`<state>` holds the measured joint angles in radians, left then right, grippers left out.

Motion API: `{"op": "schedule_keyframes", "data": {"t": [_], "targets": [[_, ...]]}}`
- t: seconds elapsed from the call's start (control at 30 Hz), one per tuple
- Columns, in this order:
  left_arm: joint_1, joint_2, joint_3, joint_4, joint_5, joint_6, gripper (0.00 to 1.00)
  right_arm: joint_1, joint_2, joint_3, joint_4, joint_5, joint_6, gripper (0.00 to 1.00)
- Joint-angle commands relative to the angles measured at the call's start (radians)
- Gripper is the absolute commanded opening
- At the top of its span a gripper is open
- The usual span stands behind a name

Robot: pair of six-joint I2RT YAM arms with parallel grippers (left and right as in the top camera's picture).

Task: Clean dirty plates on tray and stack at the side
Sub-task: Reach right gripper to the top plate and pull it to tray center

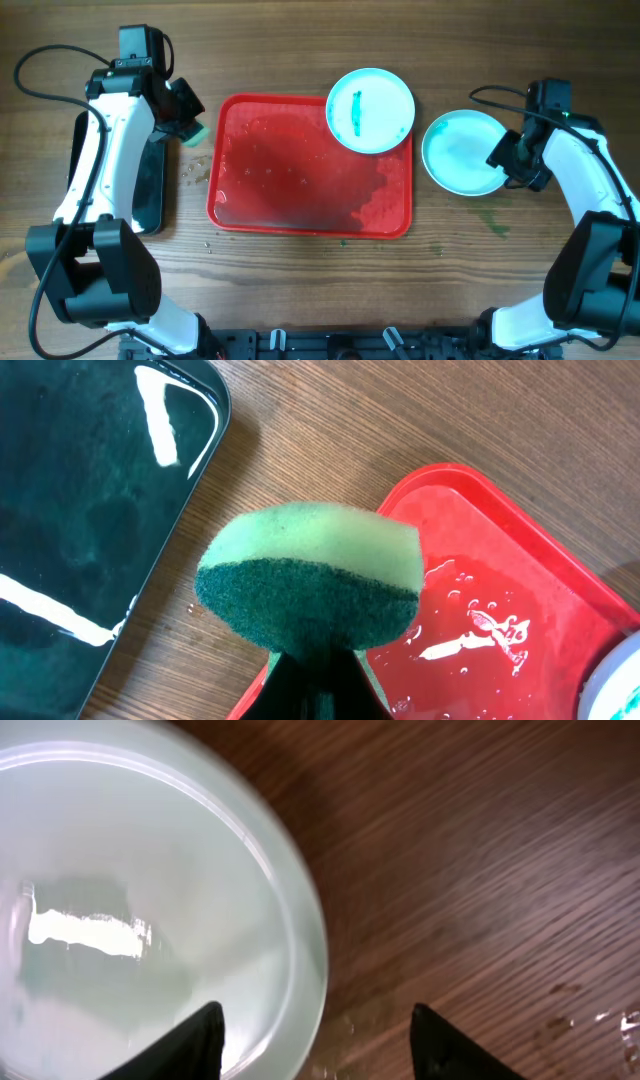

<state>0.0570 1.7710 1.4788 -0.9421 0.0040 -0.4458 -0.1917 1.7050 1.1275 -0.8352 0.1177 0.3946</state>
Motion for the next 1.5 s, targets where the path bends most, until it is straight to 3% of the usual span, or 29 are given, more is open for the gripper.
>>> {"op": "schedule_keyframes", "data": {"t": [0.0, 0.1, 0.2, 0.33, 0.4, 0.43, 0.77, 0.97, 1.13, 1.2, 1.33, 1.47], "targets": [[-0.005, -0.007, 0.006, 0.006, 0.007, 0.019, 0.04, 0.043, -0.021, 0.123, -0.026, -0.119, -0.111, 0.62], [-0.014, -0.007, 0.006, 0.003, 0.008, 0.019, 0.04, 0.134, -0.059, 0.220, -0.012, -0.213, -0.132, 0.62], [-0.044, -0.007, 0.006, 0.008, 0.020, 0.002, 0.04, 0.262, -0.046, 0.225, 0.122, -0.335, -0.079, 0.60], [-0.092, -0.007, 0.006, 0.007, 0.022, -0.033, 0.04, 0.378, 0.049, 0.207, 0.164, -0.266, 0.054, 0.44], [-0.094, -0.007, 0.006, 0.007, 0.022, -0.033, 0.04, 0.416, 0.107, 0.207, 0.163, -0.265, 0.079, 0.23], [-0.094, -0.007, 0.006, 0.007, 0.022, -0.033, 0.04, 0.434, 0.138, 0.207, 0.167, -0.261, 0.079, 0.19], [-0.094, -0.007, 0.006, 0.004, 0.021, -0.033, 0.04, 0.475, 0.311, 0.207, 0.115, -0.217, 0.075, 0.27], [-0.094, -0.007, 0.006, 0.005, 0.021, -0.033, 0.04, 0.507, 0.311, 0.207, 0.089, -0.249, 0.003, 0.20], [-0.094, -0.007, 0.006, 0.007, 0.021, -0.033, 0.04, 0.644, 0.311, 0.225, 0.046, -0.256, -0.010, 0.13], [-0.094, -0.007, 0.006, 0.007, 0.022, -0.033, 0.04, 0.745, 0.311, 0.292, -0.027, -0.314, 0.001, 0.17], [-0.094, -0.007, 0.006, 0.007, 0.022, -0.033, 0.04, 0.795, 0.311, 0.345, -0.066, -0.315, -0.023, 0.42], [-0.094, -0.007, 0.006, 0.007, 0.021, -0.033, 0.04, 0.761, 0.311, 0.396, -0.007, -0.156, -0.237, 0.50]]}}
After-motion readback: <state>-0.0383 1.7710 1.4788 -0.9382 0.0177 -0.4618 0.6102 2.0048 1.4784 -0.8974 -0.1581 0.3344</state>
